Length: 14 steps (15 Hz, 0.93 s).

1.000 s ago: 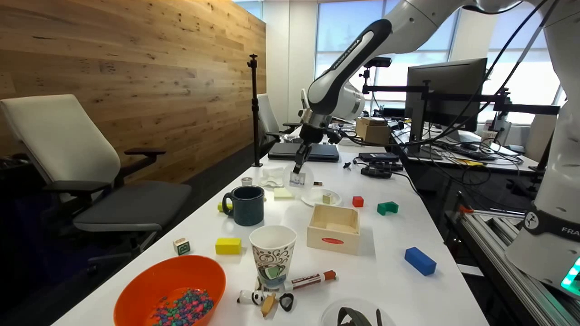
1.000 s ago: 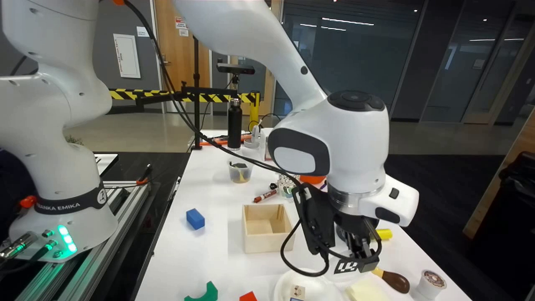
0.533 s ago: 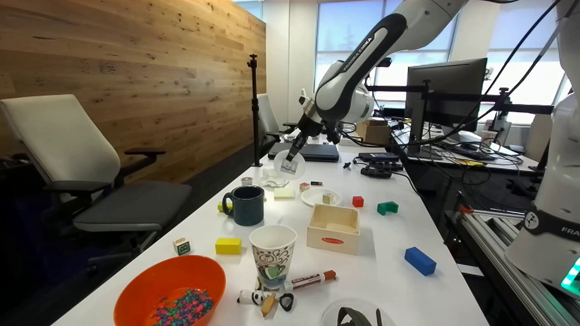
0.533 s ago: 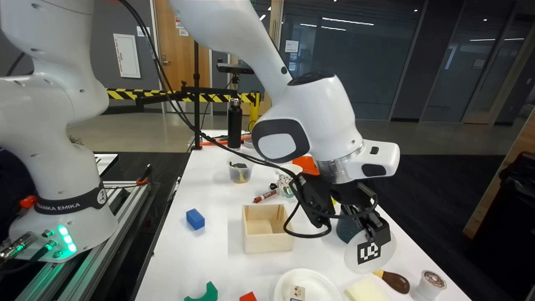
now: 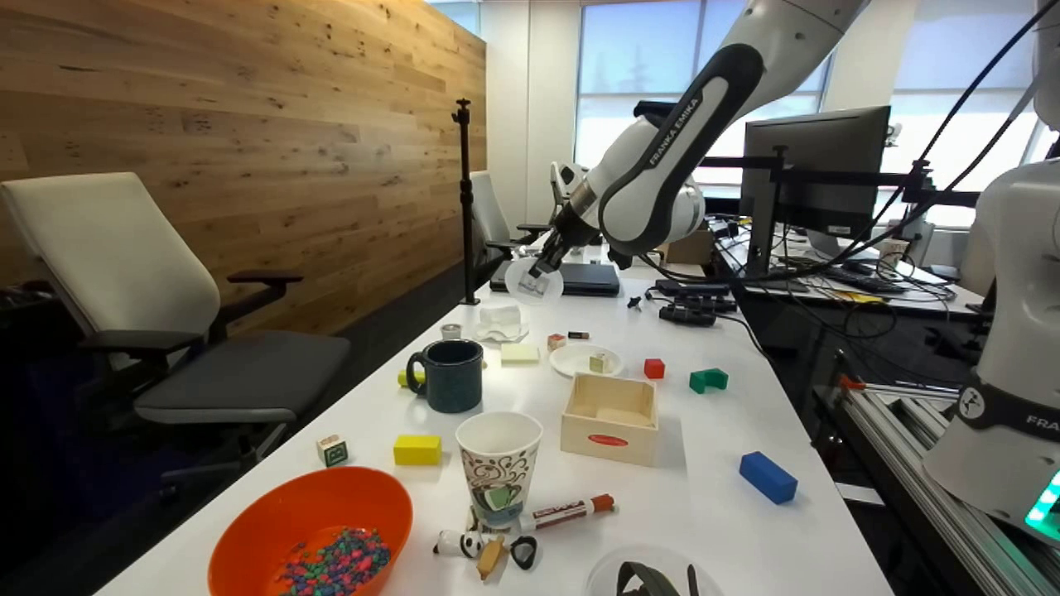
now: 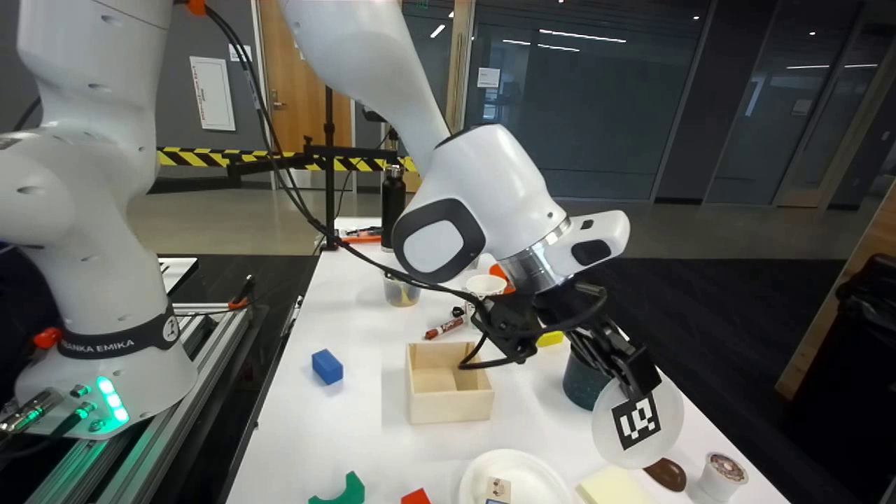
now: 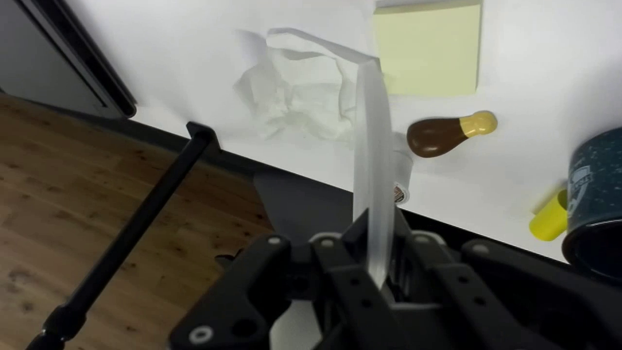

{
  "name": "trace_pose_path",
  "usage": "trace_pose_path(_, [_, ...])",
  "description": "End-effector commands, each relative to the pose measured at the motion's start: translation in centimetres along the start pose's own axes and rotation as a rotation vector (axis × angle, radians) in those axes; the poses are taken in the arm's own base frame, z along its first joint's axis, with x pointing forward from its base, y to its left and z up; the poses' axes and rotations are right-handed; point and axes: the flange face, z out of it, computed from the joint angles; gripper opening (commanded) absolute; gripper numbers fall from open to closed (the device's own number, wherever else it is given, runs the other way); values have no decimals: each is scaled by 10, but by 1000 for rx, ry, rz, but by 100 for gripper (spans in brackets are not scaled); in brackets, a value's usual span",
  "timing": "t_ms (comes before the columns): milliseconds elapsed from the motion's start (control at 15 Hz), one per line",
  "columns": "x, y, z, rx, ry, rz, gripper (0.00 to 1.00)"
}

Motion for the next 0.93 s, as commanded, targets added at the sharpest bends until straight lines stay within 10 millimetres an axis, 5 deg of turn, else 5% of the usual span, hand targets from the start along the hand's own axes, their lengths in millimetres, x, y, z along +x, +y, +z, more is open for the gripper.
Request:
trace_pose_path(0, [-3,-12,-6,-69,44,-47,2])
trace_pose_path(867, [3,-97,-17,-74,172,-217,2])
